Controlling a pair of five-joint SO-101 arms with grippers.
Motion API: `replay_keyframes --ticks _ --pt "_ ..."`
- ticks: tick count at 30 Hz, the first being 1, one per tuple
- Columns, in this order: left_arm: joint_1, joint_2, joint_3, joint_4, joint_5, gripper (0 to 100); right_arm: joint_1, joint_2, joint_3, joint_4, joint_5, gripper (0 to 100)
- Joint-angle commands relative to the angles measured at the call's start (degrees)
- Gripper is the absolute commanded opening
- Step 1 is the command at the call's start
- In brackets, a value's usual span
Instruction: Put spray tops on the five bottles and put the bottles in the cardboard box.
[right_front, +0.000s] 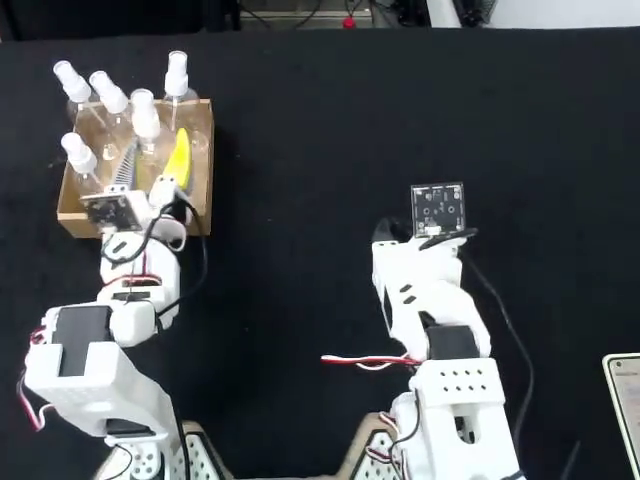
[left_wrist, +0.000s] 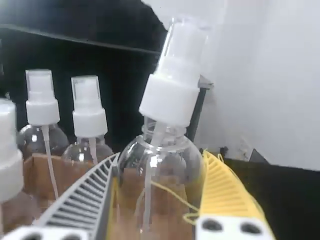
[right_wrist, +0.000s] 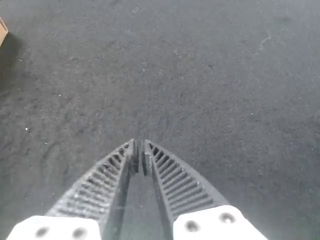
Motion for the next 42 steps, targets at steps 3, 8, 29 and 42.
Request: replay_keyframes --ticks 3,8,29,42 --pt "2.24 -0.26 -4.62 3.78 0.62 7 0.53 0.13 -0.22 -1.32 -0.09 1.2" --pt "2.24 -0.18 -4.70 3.96 0.53 7 0.53 0.13 -0.31 -1.32 -0.09 1.2" --pt "2.24 12.40 -3.21 -7.47 0.09 8 0.53 0.13 -0.31 -1.58 -0.09 1.2" --pt "3.03 13.54 -3.56 -7.38 0.09 8 0.62 0.13 -0.31 -1.58 -0.09 1.2"
